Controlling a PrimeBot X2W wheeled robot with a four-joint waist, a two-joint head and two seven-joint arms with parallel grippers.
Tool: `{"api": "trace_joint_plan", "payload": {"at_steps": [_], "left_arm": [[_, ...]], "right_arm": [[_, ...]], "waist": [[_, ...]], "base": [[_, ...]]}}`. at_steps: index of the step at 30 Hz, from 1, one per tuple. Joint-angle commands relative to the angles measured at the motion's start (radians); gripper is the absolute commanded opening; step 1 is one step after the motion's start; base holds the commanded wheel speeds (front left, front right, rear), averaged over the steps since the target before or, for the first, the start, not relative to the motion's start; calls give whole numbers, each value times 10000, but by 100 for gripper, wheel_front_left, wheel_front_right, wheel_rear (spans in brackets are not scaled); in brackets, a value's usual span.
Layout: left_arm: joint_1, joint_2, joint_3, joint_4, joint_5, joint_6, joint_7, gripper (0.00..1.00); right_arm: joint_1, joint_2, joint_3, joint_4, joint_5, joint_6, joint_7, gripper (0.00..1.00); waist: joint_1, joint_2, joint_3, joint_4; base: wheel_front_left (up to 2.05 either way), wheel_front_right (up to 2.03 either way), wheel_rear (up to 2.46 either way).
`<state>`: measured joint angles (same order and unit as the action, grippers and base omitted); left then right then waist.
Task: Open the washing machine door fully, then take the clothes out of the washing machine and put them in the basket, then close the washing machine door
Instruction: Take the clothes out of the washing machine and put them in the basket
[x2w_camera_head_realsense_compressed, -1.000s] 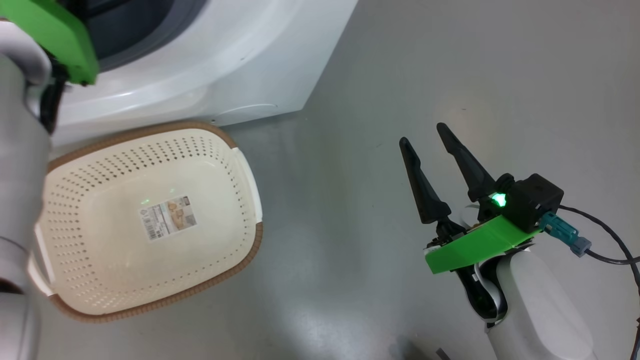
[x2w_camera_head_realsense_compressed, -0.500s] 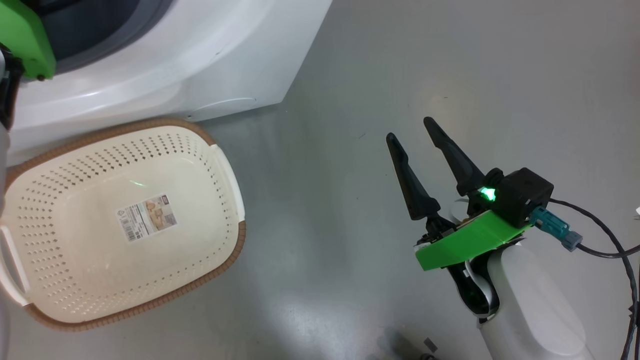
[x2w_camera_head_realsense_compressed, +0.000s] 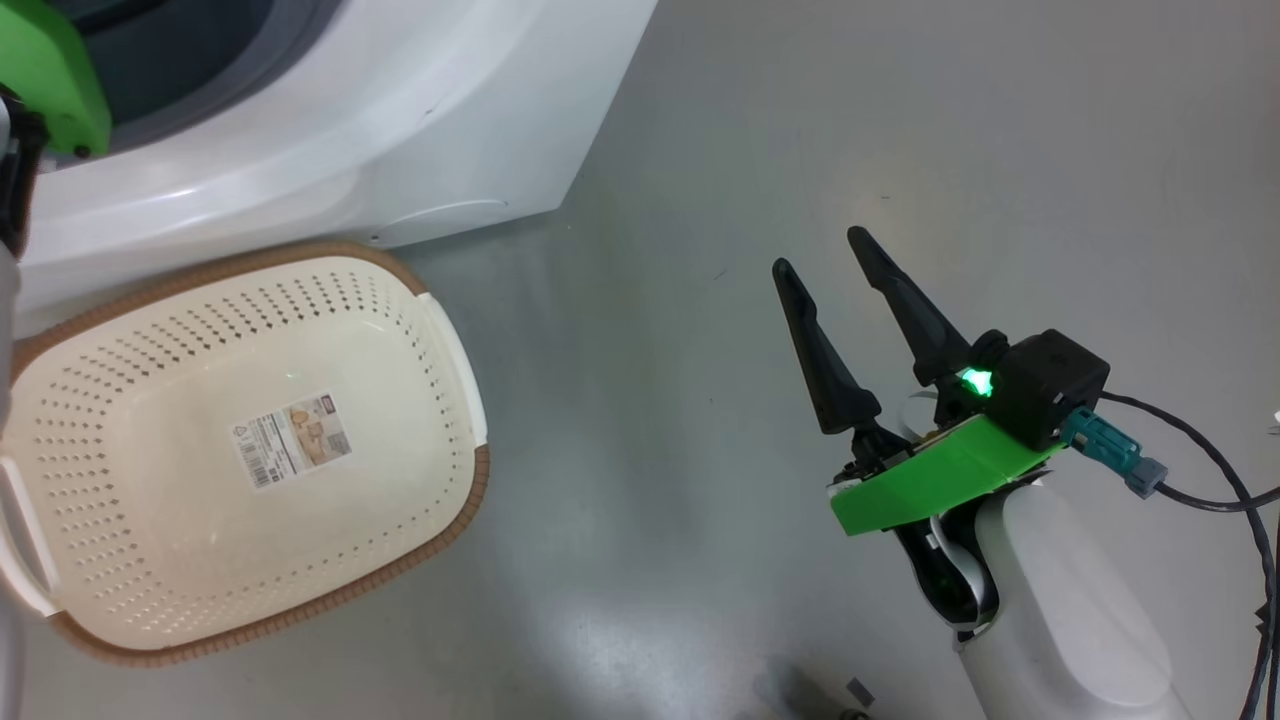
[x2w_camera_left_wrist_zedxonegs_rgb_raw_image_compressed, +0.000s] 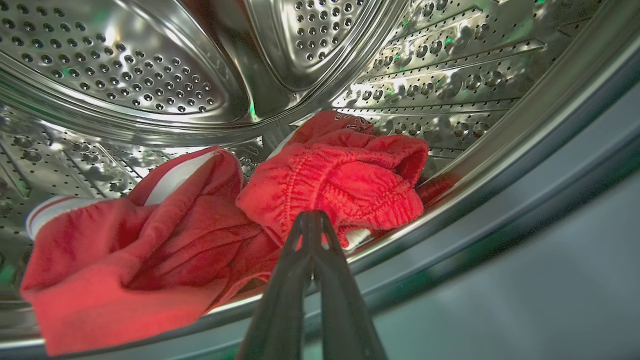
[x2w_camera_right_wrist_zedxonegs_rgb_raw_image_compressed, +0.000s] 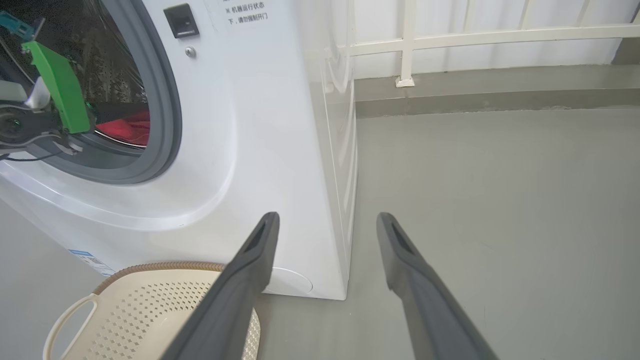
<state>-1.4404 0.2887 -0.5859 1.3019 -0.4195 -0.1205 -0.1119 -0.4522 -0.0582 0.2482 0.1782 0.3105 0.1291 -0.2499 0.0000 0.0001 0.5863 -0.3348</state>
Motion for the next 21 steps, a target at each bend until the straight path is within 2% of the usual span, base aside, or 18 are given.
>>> {"api": "trace_joint_plan", "payload": {"at_steps": [1,14,21], "left_arm": [[-196,254,56,-135,-161,-63,-189,0],[1116,-534,638,-523,-1386,-98,-1412,0],[2280,-396,1165,-1989,-1732,-100,-1494,0]], "right_arm": [[173,78,128,-227,78,16,-118,100],[472,-158,-241,-114,-63,16,-118,100],[886,-414,-542,-131,-38,16,-118,100]], "waist": [[0,-1,-65,71],[0,-1,-987,921],[0,-1,-1559,1346]], "base": [[0,0,0],[0,0,0],[0,0,0]]}}
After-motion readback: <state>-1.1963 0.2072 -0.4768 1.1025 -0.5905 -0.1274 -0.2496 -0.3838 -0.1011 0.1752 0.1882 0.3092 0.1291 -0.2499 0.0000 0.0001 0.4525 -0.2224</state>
